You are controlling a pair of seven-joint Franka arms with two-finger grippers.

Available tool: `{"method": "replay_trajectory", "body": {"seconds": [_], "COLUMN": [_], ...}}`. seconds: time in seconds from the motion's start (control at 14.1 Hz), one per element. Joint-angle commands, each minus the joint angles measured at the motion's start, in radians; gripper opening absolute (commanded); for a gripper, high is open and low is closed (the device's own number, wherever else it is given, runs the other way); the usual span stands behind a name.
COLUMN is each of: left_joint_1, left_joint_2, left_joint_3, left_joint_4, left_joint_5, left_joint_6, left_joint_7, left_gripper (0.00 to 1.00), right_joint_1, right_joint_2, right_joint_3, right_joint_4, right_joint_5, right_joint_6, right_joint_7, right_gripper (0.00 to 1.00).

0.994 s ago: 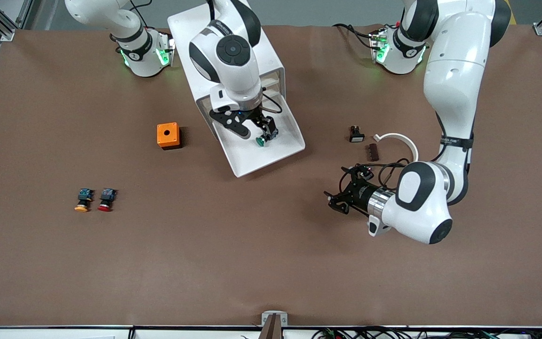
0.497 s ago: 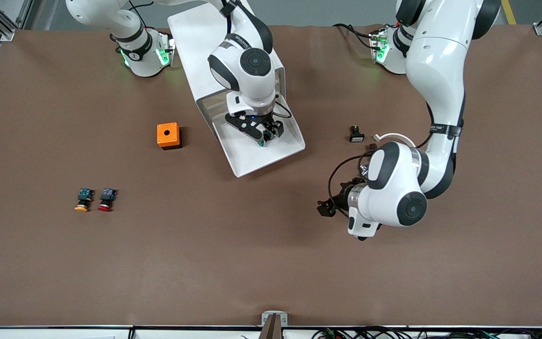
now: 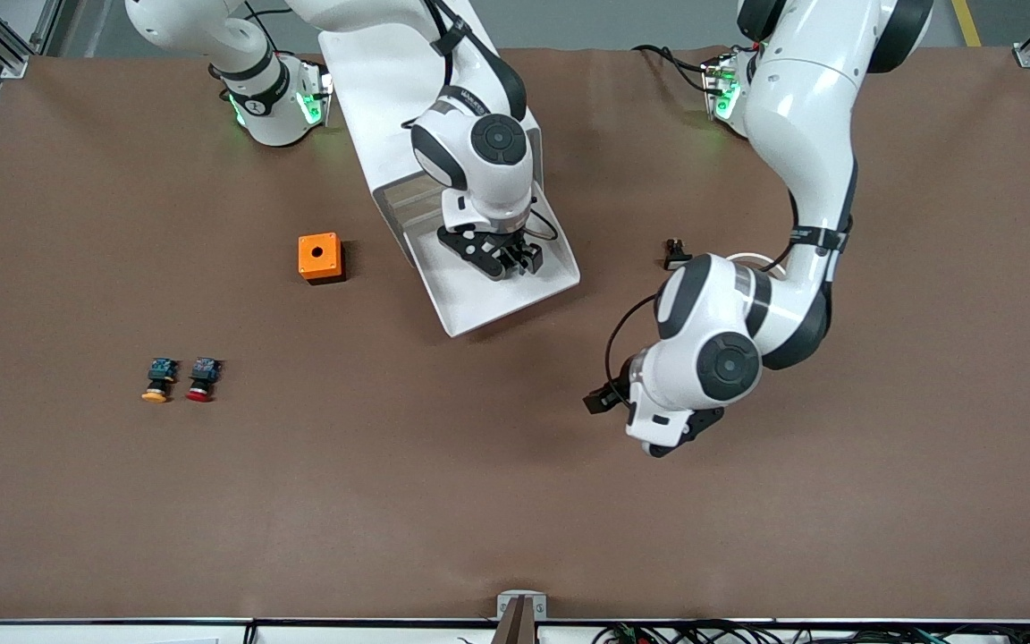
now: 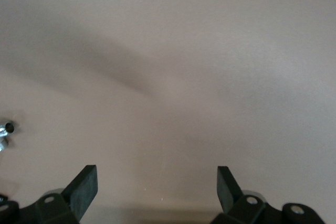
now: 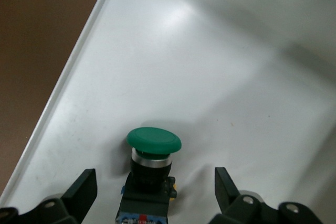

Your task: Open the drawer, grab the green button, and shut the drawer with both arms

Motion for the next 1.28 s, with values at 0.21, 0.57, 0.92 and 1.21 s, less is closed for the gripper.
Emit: {"method": "replay_trajectory", "body": {"seconds": [0.21,0.57,0.92,1.21], "left_joint_1": [-0.050,-0.062,-0.090,-0.120], "left_joint_2": [-0.022,-0.018,-0.015,-0.016], "left_joint_3": [0.010,0.013,0.005,0.002], "left_joint_4": [-0.033,-0.042,-0.054,-0.073], "left_joint_5": [0.061,0.064,0.122,0.120], "left_joint_6": [0.045,0.054,0.069,0.074], "left_joint_7": [-0.011,-0.017,-0.092,-0.105], "left_gripper": [1.00,1.00,1.00,1.00], "right_joint_1": [0.020,0.020,-0.159,-0.299], "right_joint_2": [0.016,0.016,0.009,-0.035], "right_joint_3": [-0.008,-0.008,-0.010,-0.013], "right_joint_4": [0.029,0.052,0.222,0.230], "right_joint_5": [0.005,0.005,0.007,0.007], "right_joint_6": [-0.015,-0.018,-0.225,-0.270], "right_joint_7": [0.042,0.060,-0.159,-0.439], "right_gripper": [0.05,0.00,0.00,0.00]}}
